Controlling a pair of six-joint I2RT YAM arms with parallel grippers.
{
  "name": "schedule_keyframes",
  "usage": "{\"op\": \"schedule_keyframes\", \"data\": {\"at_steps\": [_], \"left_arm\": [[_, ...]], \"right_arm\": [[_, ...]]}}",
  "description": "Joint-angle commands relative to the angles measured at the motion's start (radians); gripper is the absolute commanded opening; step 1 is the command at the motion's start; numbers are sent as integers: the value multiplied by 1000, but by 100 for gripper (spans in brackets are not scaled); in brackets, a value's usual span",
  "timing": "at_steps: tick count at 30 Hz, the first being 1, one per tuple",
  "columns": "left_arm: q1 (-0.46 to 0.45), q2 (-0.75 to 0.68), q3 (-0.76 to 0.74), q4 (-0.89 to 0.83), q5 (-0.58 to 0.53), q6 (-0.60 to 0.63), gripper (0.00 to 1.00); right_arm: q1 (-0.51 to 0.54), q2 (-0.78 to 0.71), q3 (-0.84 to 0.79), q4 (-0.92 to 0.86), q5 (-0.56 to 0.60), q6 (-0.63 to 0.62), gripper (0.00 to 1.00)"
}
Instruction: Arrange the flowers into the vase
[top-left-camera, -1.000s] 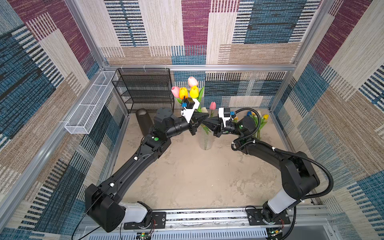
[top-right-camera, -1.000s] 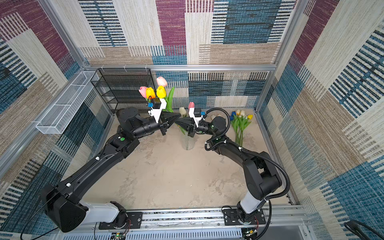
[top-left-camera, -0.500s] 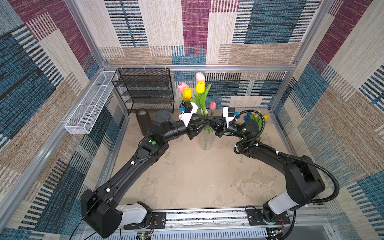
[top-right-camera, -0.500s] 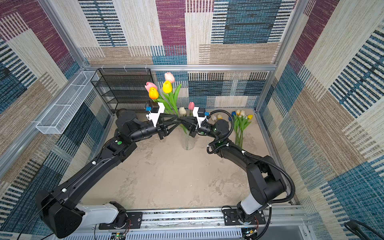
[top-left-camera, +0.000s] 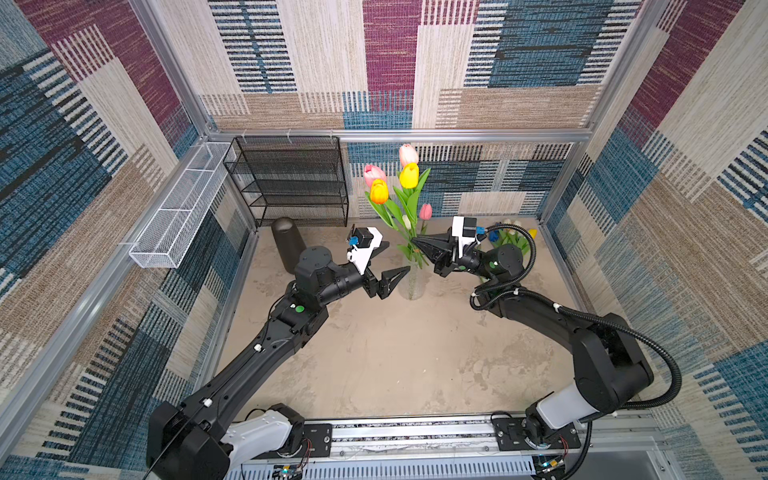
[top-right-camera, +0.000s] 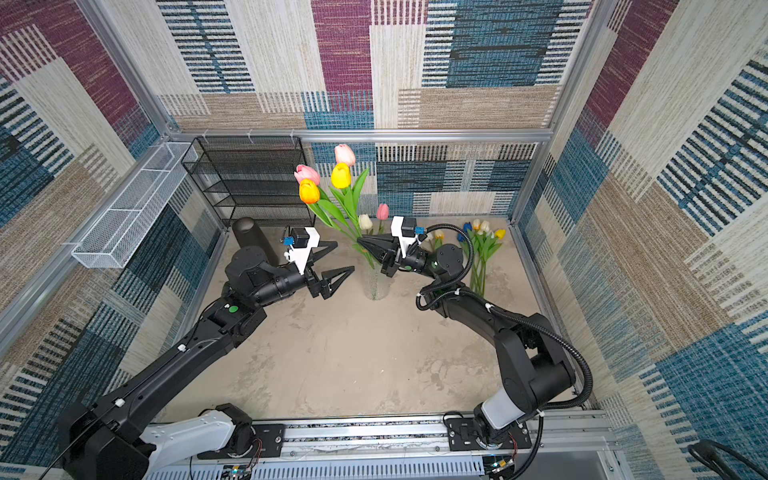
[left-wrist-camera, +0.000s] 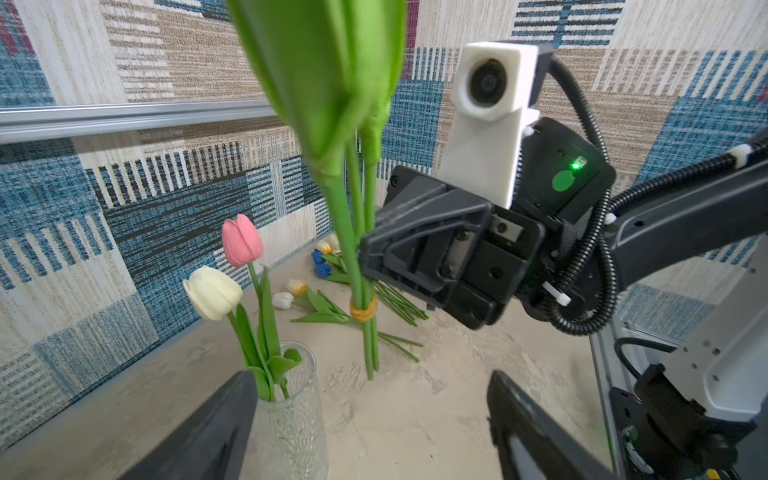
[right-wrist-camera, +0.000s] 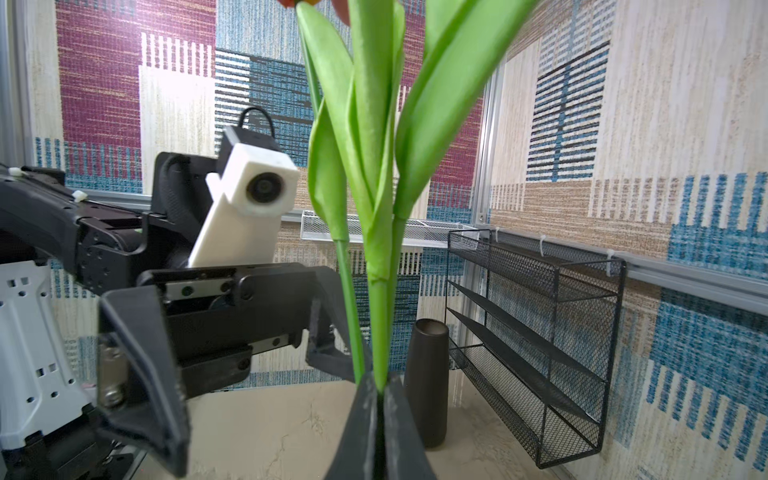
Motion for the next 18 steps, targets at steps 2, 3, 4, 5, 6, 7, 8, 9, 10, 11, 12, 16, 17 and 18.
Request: {"op": "schedule_keyframes", "data": {"at_steps": [2,3,4,5,6,7,8,9,10,11,12,16,17,18], "left_arm": [[25,38,32,181,73,-31,91],[26,44,47,190,99,-32,91],[27,54,64,197,119,-35,91],[25,62,79,204,136,-41,91],[26,74,96,213,156,-51,89],[25,84,113,224,178,-62,87],[25,94,124,237,196,-76,85],[25,105,137,249,221,-90,83],[25,117,149,254,241,-99,81],[24,129,161,254,254,-107,79],[24,143,172,254,269,-117,78],[22,193,201,249,267,-140,78],[22,203,207,248,261,-143,78],[22,210,212,248,257,-146,77]], "right_arm": [[1,-1,-15,75,-60,0,0],[1,-2,-18,72,-60,-3,0],[1,0,-20,70,-63,-6,0],[1,3,-20,69,-63,-8,0],[1,4,-22,69,-65,-12,0],[2,4,-23,70,-61,-13,0],[1,7,-24,69,-56,-15,0],[2,7,-25,68,-51,-16,0],[2,8,-26,69,-50,-19,0],[2,9,-24,69,-47,-17,0],[2,13,-22,72,-48,-15,0],[10,16,-15,75,-52,-21,0],[11,16,-14,74,-51,-24,0],[13,17,-13,75,-54,-25,0]]}}
